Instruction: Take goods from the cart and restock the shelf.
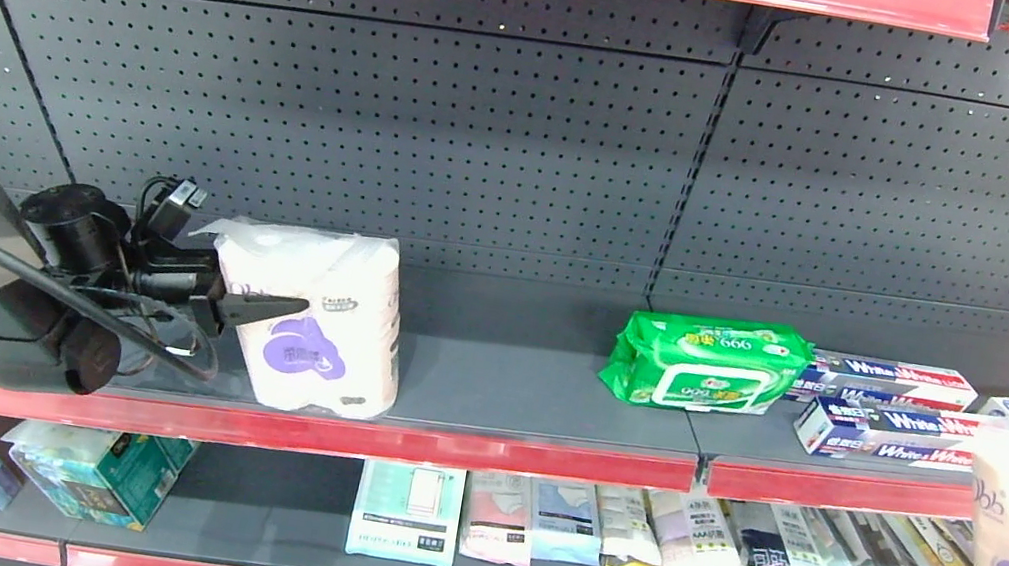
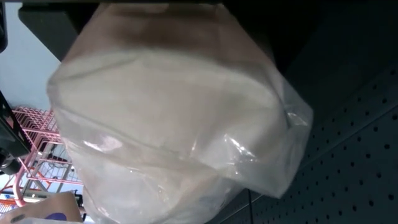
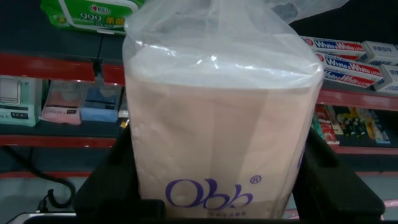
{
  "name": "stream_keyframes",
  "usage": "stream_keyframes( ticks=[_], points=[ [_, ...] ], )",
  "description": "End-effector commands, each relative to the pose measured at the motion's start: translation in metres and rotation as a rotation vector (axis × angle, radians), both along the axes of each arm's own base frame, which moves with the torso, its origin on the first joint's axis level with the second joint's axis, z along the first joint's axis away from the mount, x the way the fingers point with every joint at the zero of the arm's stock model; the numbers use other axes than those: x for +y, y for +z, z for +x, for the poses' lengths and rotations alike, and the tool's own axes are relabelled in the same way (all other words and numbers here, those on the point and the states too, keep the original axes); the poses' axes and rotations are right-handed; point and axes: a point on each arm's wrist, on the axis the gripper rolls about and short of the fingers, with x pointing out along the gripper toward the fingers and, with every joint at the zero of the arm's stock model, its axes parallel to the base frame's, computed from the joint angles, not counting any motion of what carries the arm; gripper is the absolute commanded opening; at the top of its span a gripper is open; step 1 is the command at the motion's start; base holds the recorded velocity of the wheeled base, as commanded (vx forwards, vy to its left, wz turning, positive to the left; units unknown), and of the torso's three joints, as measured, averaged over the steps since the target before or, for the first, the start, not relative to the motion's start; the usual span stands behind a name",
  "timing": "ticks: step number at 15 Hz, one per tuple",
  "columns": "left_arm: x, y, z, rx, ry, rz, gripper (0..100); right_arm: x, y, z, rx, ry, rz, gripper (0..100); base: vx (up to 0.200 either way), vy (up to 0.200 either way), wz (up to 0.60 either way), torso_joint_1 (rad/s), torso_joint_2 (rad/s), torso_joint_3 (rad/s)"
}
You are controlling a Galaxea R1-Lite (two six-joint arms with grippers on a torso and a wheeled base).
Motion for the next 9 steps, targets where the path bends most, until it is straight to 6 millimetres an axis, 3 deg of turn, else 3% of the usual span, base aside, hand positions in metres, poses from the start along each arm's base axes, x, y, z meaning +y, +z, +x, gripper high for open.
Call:
stream_keyframes(
  ticks=[1,9],
  points=[
    [-0.0016,-0.0012,0.0003,0.004,-0.006,0.000,0,-0.0001,0.0000,0.0009,0.002,-0.001,0.000,0,0.000,0.000,0.00,0.000,0.00,0.000],
    [-0.0079,-0.0021,-0.0002,0.009,-0.035,0.002,0,0.0000,-0.0006,0.0008,0.005,0.000,0.000,0,0.000,0.000,0.00,0.000,0.00,0.000]
  ],
)
